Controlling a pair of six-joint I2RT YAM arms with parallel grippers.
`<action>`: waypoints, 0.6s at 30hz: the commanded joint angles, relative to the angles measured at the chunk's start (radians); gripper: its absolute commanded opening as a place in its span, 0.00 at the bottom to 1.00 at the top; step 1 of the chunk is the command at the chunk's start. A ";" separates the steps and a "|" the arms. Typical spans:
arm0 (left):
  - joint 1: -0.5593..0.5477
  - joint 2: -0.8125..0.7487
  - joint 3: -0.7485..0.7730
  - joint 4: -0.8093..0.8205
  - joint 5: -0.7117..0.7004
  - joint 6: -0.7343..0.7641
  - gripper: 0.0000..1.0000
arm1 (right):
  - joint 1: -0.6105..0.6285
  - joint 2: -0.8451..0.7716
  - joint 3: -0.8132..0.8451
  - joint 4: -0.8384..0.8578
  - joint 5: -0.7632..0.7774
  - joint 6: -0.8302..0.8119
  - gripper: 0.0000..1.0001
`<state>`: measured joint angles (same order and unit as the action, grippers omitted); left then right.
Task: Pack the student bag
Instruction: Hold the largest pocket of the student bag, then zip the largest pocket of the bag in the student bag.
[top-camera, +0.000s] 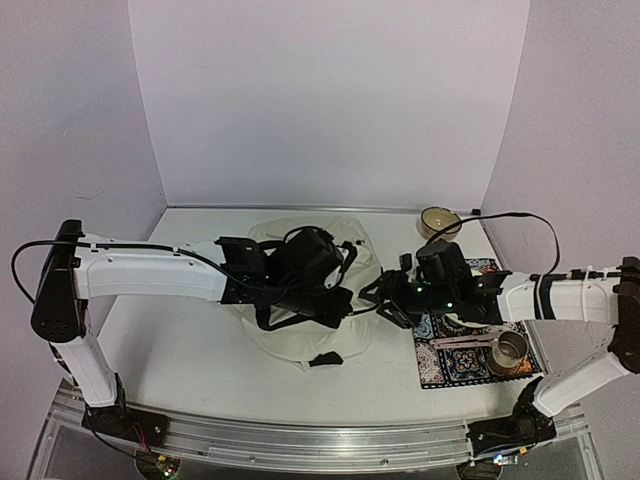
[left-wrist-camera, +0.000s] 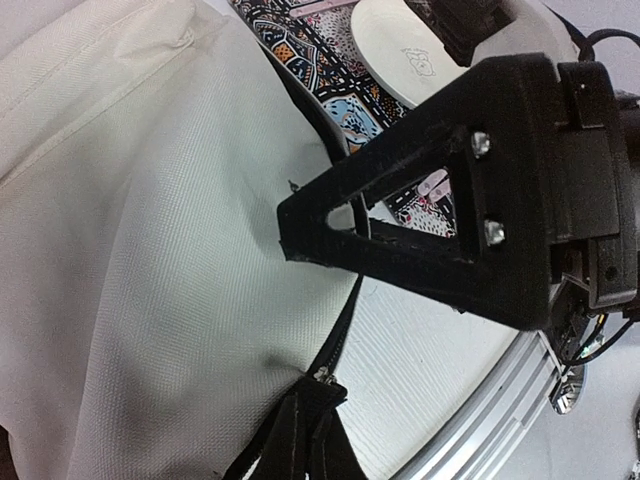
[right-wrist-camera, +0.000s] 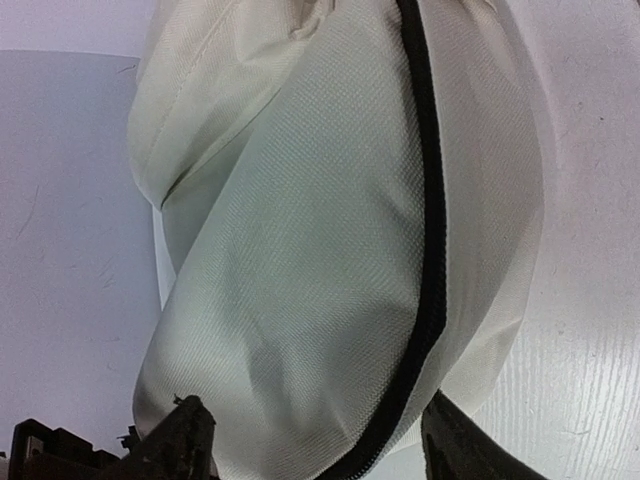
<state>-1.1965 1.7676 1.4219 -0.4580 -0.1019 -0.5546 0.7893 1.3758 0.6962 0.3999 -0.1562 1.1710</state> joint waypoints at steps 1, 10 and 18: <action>0.005 -0.020 -0.021 0.059 0.011 -0.011 0.00 | 0.006 -0.002 -0.012 -0.005 0.017 0.018 0.42; 0.011 -0.136 -0.239 0.048 -0.045 -0.087 0.00 | -0.031 -0.104 0.046 -0.258 0.126 -0.108 0.00; 0.044 -0.249 -0.397 -0.037 -0.118 -0.165 0.00 | -0.170 -0.145 0.041 -0.319 0.048 -0.164 0.00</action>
<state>-1.1849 1.5981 1.0831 -0.3714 -0.1239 -0.6618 0.7066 1.2732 0.7063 0.1785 -0.1371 1.0715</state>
